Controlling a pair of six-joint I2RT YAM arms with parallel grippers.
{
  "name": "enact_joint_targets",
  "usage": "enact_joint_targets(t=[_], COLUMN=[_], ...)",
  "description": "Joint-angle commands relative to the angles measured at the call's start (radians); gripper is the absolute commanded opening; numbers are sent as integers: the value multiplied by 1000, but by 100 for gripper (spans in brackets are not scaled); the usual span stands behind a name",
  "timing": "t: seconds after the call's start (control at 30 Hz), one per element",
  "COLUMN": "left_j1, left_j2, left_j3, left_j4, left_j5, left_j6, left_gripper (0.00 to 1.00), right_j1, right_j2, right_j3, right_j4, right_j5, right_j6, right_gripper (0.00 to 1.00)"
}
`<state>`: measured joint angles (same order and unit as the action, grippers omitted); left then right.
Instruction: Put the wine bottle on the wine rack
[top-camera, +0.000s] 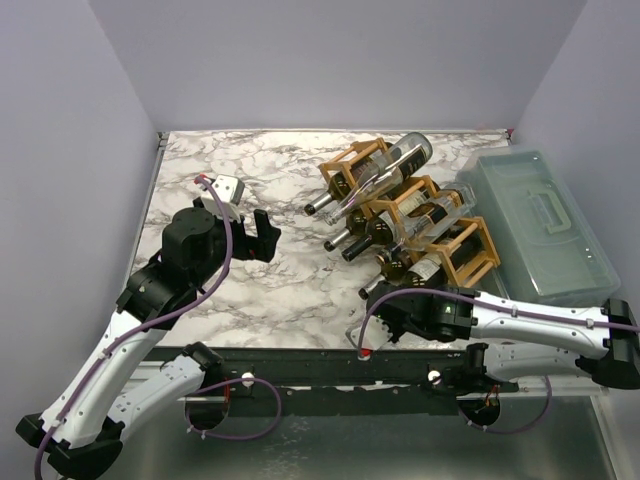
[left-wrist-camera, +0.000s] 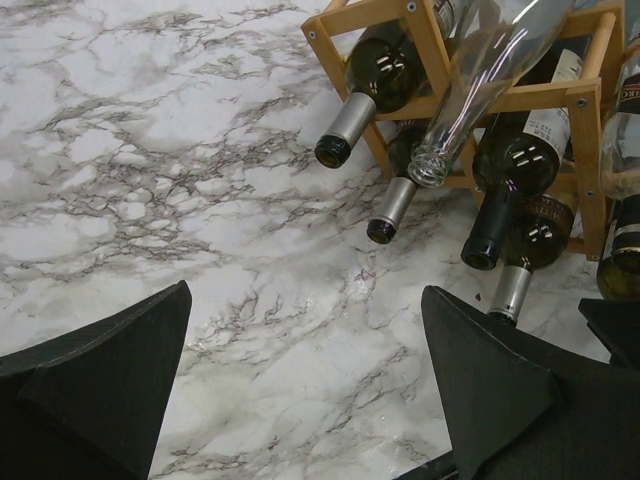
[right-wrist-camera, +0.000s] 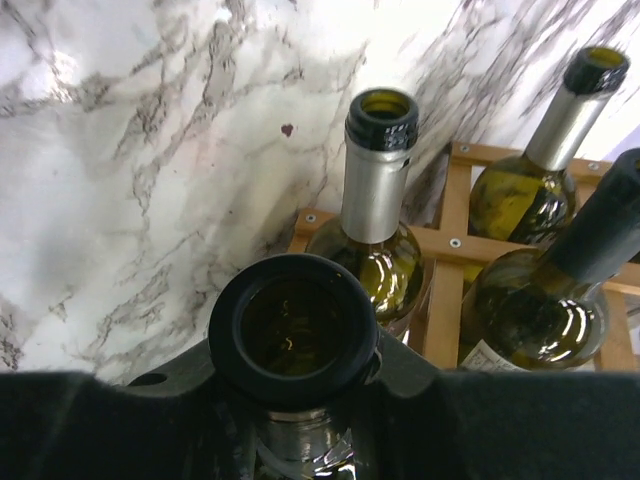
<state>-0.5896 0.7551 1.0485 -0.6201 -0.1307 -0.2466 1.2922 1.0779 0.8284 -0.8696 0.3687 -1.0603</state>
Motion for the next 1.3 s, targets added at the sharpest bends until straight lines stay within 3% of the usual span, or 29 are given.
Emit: enact_joint_targets(t=[0.0, 0.4, 0.47, 0.53, 0.6, 0.63, 0.67, 0.7, 1.13, 1.27], left_j1=[-3, -2, -3, -3, -3, -2, -3, -3, -3, -2], left_j2=[-13, -28, -34, -39, -43, -42, -42, -40, -50, -44], left_j3=[-10, -19, -22, -25, -29, -30, -29, -27, 2, 34], left_j4=[33, 41, 40, 40, 40, 40, 41, 40, 17, 18], left_j5=[36, 57, 62, 63, 63, 62, 63, 63, 48, 45], left_j6=[-9, -16, -20, -23, -25, -26, -27, -29, -54, -51], left_gripper=[99, 99, 99, 99, 99, 99, 99, 99, 99, 99], right_j1=[-65, -199, -210, -210, -210, -210, -210, -210, -191, -191], right_j2=[-6, -69, -82, -88, -84, -80, -72, -63, -146, -224], right_j3=[-15, -95, -115, -110, -90, -80, -67, -50, 146, 211], right_j4=[76, 185, 190, 189, 186, 182, 173, 161, 26, 111], right_j5=[22, -42, -40, -56, -88, -106, -130, -157, -562, -626], right_j6=[-169, -298, -291, -270, -252, -244, -237, -234, -52, 93], right_gripper=[0, 1, 8, 39, 53, 66, 96, 100, 100, 100])
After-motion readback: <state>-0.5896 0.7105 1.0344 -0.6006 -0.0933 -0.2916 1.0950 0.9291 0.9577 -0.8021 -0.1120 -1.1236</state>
